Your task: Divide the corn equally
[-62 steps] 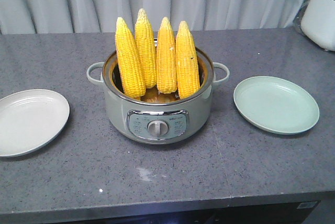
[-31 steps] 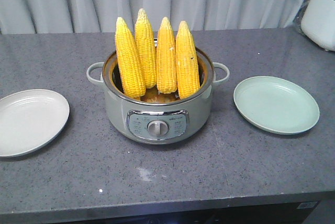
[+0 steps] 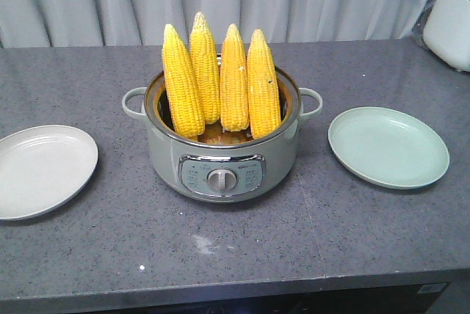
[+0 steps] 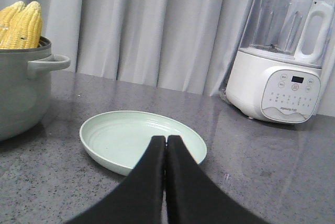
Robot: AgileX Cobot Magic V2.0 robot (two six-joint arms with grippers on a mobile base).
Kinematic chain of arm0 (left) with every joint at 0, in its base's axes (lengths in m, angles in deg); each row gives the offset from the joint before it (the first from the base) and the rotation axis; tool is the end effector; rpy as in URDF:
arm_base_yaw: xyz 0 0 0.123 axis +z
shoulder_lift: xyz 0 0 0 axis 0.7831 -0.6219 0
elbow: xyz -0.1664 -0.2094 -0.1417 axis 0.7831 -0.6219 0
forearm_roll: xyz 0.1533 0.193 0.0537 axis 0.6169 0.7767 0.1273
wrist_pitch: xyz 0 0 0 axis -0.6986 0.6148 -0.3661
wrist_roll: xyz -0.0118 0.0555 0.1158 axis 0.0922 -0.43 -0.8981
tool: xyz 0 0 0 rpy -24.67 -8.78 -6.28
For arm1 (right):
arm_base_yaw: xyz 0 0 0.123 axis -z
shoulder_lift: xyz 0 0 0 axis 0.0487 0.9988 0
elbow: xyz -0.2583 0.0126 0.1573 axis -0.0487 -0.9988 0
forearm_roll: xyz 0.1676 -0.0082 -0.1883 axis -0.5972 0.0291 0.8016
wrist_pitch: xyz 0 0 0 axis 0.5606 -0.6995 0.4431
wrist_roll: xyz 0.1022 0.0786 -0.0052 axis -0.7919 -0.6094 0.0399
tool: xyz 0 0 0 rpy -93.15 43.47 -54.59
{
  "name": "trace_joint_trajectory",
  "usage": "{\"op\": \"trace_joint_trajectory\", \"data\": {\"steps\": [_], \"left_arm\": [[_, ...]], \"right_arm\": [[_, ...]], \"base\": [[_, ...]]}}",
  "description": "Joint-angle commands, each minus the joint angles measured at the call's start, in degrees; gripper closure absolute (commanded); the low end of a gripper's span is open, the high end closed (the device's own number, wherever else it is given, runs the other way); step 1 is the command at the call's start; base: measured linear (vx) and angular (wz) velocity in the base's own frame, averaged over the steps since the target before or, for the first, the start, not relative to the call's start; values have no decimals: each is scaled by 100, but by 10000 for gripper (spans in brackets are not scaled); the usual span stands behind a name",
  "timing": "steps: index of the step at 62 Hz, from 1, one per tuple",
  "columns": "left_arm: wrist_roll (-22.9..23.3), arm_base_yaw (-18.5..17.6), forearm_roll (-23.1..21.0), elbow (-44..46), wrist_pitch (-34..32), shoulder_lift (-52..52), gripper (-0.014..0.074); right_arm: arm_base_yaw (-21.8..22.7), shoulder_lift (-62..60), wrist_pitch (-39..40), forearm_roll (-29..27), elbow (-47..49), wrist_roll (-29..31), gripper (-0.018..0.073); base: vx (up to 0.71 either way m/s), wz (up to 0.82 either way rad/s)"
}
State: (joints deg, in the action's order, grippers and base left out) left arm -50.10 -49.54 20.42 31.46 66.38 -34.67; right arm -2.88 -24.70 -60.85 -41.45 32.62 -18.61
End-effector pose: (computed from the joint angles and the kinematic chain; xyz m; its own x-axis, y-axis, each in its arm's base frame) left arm 0.0770 0.0028 0.2088 0.0844 -0.0860 -0.9927 -0.0279 0.9957 -0.0886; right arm 0.0771 0.0001 0.2064 0.0699 -0.1378 -0.9880 0.0082 0.9905 -0.1375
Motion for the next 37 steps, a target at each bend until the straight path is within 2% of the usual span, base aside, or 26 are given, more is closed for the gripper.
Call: {"op": "trace_joint_trajectory", "data": {"steps": [1, 37], "left_arm": [[72, -1, -13, -23, -433, 97, 603], [72, -1, -13, -23, -433, 97, 603]], "right_arm": [[42, -21, 434, 45, -58, 25, 564], [42, -21, 434, 45, -58, 25, 564]], "base": [[0, 1], [0, 0]]}}
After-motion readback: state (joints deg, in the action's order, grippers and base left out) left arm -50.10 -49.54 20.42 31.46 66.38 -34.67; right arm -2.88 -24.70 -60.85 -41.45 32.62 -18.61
